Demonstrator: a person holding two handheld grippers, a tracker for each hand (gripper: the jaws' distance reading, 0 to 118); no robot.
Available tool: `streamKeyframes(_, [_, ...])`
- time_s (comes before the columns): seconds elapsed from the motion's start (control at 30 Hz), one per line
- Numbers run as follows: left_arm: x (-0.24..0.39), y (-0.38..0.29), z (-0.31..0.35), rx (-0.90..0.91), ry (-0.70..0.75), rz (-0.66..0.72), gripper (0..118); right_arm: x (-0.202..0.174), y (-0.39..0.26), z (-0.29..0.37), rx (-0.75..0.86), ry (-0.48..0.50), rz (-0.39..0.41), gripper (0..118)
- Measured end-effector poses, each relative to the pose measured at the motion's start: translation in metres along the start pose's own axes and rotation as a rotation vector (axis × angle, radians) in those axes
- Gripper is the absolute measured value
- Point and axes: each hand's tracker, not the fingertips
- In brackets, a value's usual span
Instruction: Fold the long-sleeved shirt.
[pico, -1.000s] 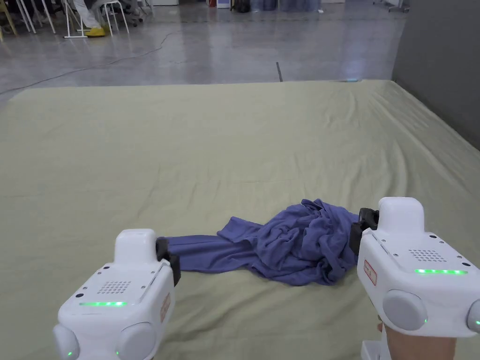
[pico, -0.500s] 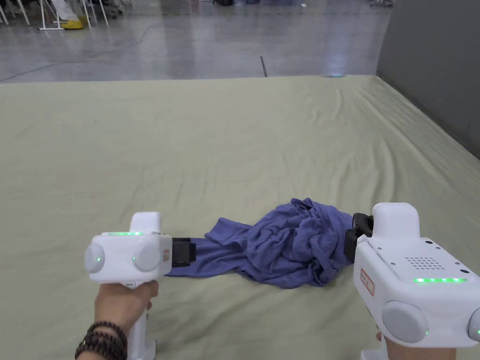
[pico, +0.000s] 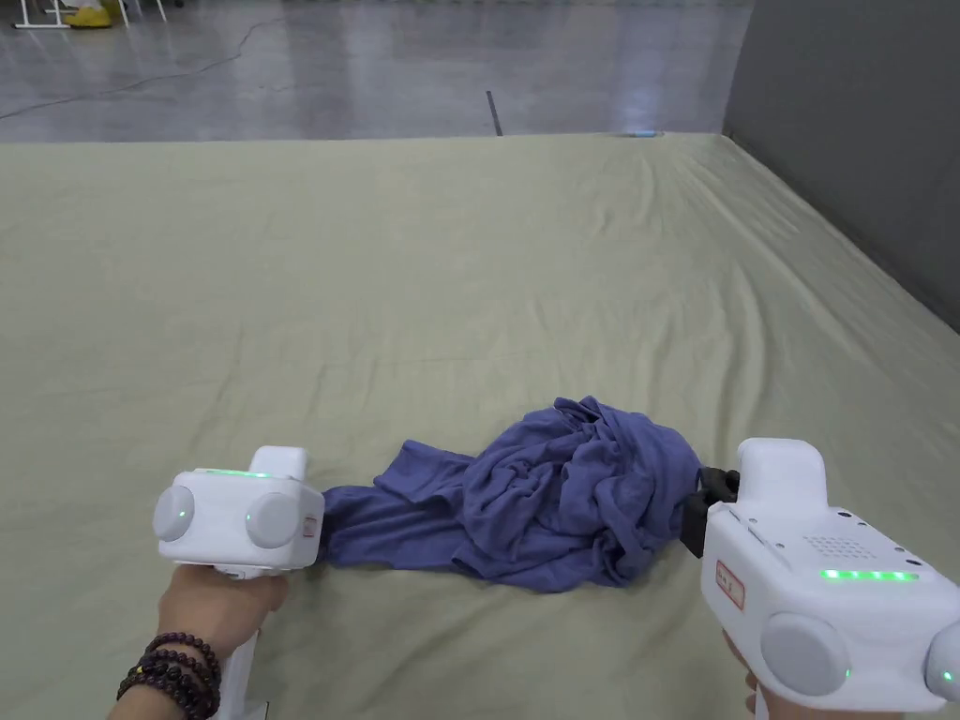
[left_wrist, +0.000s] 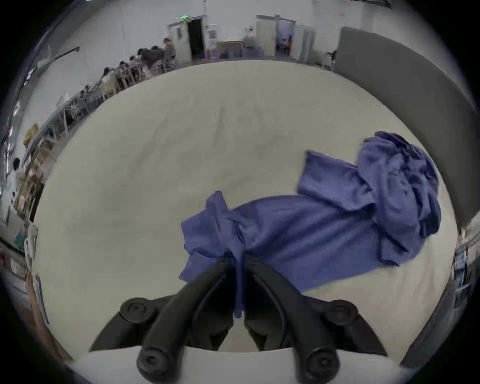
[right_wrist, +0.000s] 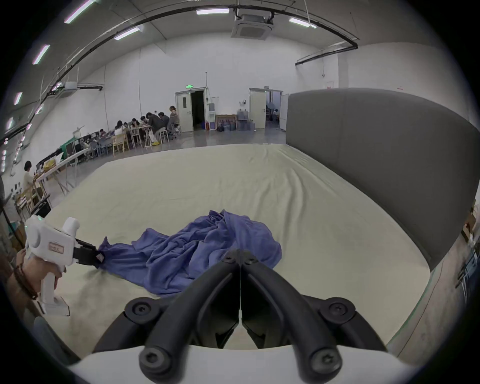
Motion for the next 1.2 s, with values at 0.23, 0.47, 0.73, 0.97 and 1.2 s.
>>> streamKeyframes(0.23, [-0.001, 0.011, 0.028, 0.102, -0.068, 0.041, 2, 0.06, 0.035, -0.067, -0.197, 0.086, -0.11, 74])
streamKeyframes(0.47, [-0.011, 0.016, 0.03, 0.115, -0.076, 0.069, 2, 0.083, 0.024, -0.176, -0.455, 0.083, -0.06, 118])
streamKeyframes(0.73, [-0.018, 0.02, 0.03, 0.094, -0.081, 0.085, 2, 0.052, 0.007, -0.234, -0.529, 0.135, -0.085, 38])
streamKeyframes(0.97, [-0.054, 0.032, 0.078, 0.247, -0.228, 0.211, 2, 0.065, 0.042, -0.143, -0.257, 0.267, -0.273, 33])
streamKeyframes(1.2, [-0.077, 0.088, 0.179, 0.499, -0.211, 0.236, 2, 0.063, 0.153, -0.084, -0.023, 0.407, -0.249, 33])
